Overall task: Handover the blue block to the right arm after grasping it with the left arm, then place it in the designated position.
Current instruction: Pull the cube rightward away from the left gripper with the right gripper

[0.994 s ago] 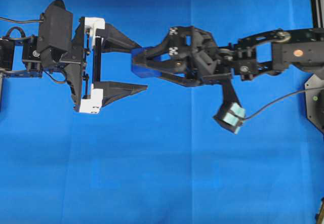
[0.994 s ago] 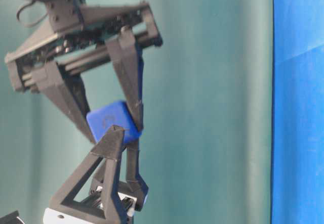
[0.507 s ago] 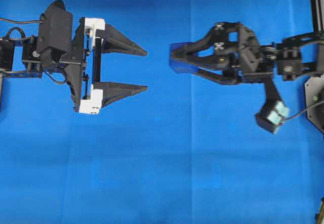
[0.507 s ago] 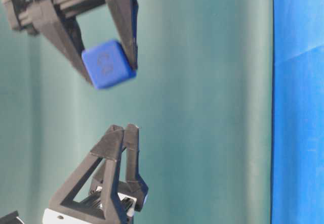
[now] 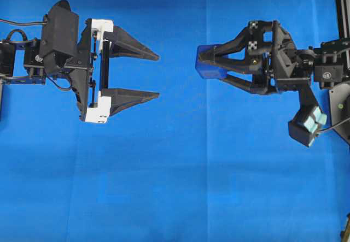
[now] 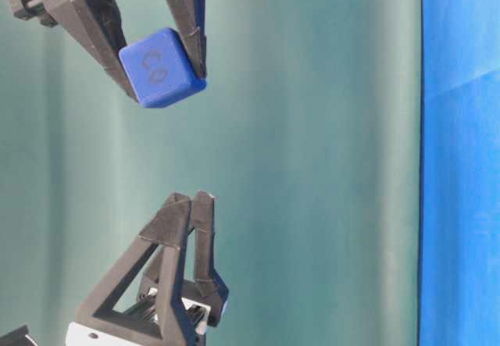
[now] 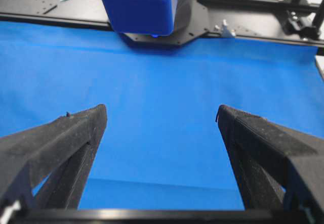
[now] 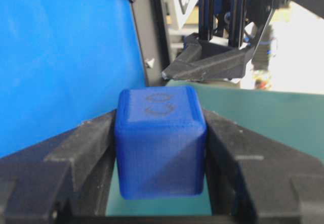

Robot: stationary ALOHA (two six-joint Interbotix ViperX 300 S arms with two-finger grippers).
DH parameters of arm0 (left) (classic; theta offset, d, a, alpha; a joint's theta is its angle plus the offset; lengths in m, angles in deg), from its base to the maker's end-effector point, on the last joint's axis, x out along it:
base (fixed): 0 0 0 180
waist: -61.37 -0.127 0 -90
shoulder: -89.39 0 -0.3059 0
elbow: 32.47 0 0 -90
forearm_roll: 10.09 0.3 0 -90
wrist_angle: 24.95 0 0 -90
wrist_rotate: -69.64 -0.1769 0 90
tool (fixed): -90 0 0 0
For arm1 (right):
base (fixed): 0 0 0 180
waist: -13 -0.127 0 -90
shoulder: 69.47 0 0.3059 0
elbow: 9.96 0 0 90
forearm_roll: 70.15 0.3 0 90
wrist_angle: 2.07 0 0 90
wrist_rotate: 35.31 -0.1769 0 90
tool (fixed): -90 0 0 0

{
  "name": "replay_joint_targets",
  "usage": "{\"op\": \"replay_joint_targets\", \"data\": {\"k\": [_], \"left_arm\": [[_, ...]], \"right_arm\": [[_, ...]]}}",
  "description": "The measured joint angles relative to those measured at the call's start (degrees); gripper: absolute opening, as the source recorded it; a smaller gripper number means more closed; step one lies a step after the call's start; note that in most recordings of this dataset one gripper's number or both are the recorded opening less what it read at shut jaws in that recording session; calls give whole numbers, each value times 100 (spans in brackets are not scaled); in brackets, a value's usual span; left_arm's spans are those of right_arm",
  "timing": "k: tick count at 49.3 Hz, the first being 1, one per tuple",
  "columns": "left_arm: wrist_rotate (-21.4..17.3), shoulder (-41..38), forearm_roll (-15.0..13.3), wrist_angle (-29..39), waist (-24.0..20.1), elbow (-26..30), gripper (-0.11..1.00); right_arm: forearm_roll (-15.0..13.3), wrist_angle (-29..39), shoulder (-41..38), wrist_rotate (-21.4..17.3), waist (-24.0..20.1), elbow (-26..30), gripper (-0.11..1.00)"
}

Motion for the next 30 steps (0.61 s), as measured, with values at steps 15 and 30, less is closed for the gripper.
{"op": "replay_joint_targets", "data": {"k": [15, 30], "left_arm": [[-18, 0, -9, 0, 0, -9, 93], [-44, 0, 0, 0, 0, 0, 93]], "right_arm": [[738, 35, 246, -1688, 0, -9, 40], [1107, 185, 492, -4061, 0, -9, 40]]}}
